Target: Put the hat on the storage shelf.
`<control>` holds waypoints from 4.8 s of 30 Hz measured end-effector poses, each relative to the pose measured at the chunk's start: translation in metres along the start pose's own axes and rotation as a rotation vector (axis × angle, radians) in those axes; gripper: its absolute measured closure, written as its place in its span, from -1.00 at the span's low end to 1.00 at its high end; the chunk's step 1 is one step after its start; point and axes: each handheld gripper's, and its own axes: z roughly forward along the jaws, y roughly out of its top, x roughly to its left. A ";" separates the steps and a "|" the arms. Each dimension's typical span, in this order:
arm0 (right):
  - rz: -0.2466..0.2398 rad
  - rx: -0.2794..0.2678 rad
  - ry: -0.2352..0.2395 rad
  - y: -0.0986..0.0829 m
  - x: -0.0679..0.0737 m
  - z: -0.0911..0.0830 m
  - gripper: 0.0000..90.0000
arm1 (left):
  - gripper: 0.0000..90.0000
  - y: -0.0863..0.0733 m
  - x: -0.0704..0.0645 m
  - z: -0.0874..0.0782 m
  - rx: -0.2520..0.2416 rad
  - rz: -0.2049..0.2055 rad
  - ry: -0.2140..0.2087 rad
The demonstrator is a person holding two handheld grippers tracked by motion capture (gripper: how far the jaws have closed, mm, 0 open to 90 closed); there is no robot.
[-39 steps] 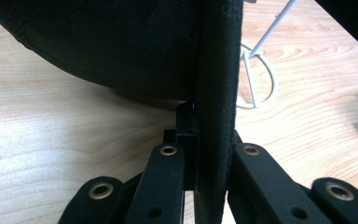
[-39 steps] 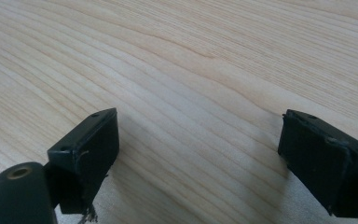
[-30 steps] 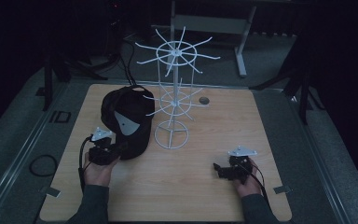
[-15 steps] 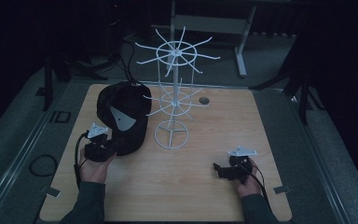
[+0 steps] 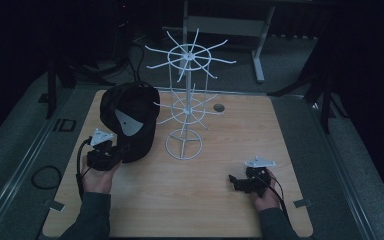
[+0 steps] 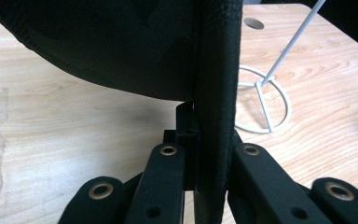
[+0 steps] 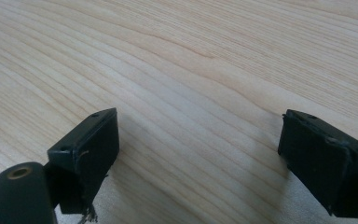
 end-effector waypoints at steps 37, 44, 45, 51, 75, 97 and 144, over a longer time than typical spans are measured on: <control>-0.001 -0.001 0.000 0.000 0.000 0.000 -0.73 | 0.93 0.026 0.000 -0.021 -0.105 0.013 0.044; -0.003 -0.001 0.000 0.000 0.000 0.000 -0.73 | 0.93 0.031 -0.002 -0.025 -0.122 0.027 0.049; -0.003 -0.001 0.000 0.000 0.000 0.000 -0.73 | 0.93 0.031 -0.002 -0.025 -0.125 0.026 0.050; -0.001 -0.002 -0.001 0.000 0.000 0.000 -0.73 | 0.93 0.033 -0.004 -0.027 -0.141 0.032 0.051; -0.002 0.001 0.000 0.000 0.000 0.000 -0.73 | 0.93 0.044 -0.013 -0.036 -0.202 0.069 0.061; -0.003 -0.001 -0.001 0.000 0.000 0.000 -0.73 | 0.93 0.052 -0.014 -0.042 -0.238 0.077 0.076; -0.003 -0.002 -0.001 0.000 0.000 0.000 -0.73 | 0.92 0.061 -0.035 -0.047 -0.301 0.207 0.110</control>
